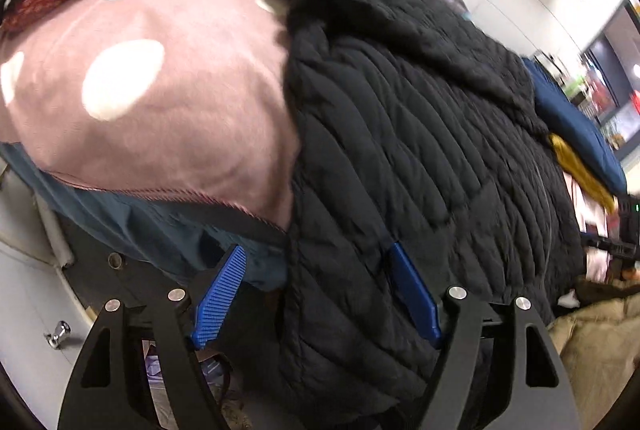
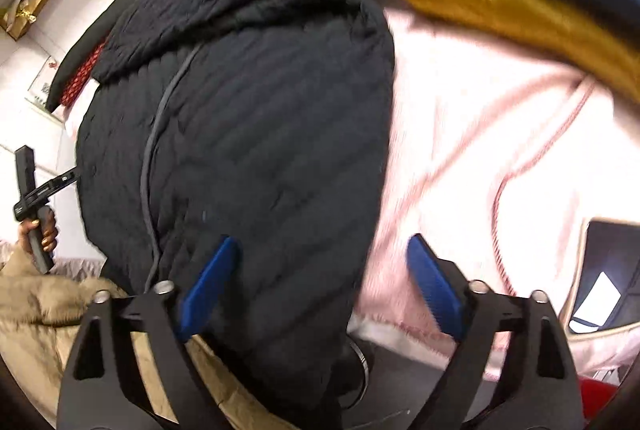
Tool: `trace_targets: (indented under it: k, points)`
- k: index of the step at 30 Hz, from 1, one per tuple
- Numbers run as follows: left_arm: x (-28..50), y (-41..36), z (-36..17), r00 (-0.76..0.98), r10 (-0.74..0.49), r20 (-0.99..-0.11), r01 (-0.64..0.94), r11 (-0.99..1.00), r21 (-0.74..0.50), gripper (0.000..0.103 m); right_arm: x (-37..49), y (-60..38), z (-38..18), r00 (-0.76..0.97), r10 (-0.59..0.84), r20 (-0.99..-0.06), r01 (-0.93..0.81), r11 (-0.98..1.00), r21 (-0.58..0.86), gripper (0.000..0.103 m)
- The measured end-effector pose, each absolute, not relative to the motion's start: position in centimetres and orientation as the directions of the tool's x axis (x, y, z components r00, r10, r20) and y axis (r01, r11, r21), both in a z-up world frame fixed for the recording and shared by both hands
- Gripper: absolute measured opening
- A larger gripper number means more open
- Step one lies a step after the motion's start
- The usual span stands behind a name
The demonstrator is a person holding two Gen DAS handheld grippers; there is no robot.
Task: Fold large clothes
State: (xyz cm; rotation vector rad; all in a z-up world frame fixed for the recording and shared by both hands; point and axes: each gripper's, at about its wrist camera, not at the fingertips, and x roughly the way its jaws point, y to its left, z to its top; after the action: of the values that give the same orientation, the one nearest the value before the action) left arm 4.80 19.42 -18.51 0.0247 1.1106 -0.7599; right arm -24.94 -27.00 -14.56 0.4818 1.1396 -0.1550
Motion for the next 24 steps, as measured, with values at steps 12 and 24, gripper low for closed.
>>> trace_targets:
  k: [12, 24]
  points:
    - [2.2, 18.6, -22.0, 0.102, -0.604, -0.79, 0.592, 0.675, -0.439, 0.067, -27.9, -25.4, -17.9, 0.37, 0.374, -0.851, 0.318, 0.809, 0.494, 0.069]
    - [2.3, 18.6, -18.4, 0.049, -0.688, -0.724, 0.564, 0.617, -0.548, 0.016, -25.6, -24.4, -14.4, 0.461, 0.433, -0.774, 0.233, 0.783, 0.577, 0.017]
